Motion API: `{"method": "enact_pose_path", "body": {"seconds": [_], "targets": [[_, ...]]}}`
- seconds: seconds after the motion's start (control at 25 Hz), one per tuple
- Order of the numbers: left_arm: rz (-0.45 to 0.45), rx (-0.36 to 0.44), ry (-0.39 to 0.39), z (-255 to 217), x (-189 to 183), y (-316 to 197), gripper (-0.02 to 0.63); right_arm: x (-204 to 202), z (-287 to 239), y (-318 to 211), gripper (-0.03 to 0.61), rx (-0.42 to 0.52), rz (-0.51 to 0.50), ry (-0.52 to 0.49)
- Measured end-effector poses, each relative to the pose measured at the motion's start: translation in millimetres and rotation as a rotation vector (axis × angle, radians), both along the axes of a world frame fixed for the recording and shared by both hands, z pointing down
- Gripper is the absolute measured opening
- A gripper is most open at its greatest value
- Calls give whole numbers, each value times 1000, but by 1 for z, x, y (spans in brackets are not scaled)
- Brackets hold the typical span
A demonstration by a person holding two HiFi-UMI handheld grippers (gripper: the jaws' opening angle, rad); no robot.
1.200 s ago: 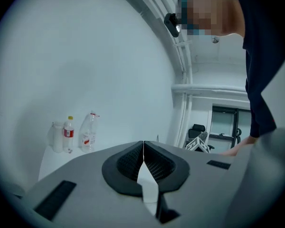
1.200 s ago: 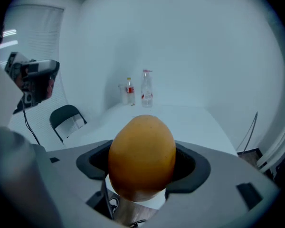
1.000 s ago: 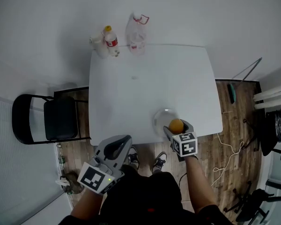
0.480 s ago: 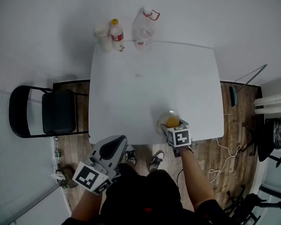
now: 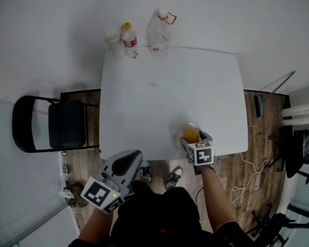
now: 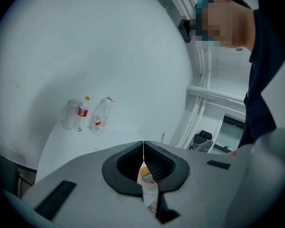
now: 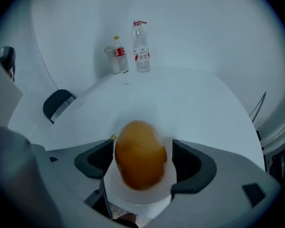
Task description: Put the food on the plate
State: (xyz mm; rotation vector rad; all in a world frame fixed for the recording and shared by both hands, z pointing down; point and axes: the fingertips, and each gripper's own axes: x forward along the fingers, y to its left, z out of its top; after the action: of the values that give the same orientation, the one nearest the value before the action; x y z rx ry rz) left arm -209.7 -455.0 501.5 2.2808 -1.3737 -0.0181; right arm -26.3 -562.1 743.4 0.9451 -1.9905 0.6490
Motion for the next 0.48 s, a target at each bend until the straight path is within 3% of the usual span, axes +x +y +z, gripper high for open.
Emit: {"method": "enact_pose_path", "body": {"seconds": [0.28, 0.44, 0.48], "targets": [[30, 10, -23, -12, 16, 2, 23, 12, -58, 6, 371, 137, -2, -52], [56, 26, -29, -19, 32, 3, 23, 29, -101, 20, 365, 263, 55, -153], [64, 27, -31, -21, 37, 4, 23, 36, -115, 23, 308, 307, 86, -180]]}}
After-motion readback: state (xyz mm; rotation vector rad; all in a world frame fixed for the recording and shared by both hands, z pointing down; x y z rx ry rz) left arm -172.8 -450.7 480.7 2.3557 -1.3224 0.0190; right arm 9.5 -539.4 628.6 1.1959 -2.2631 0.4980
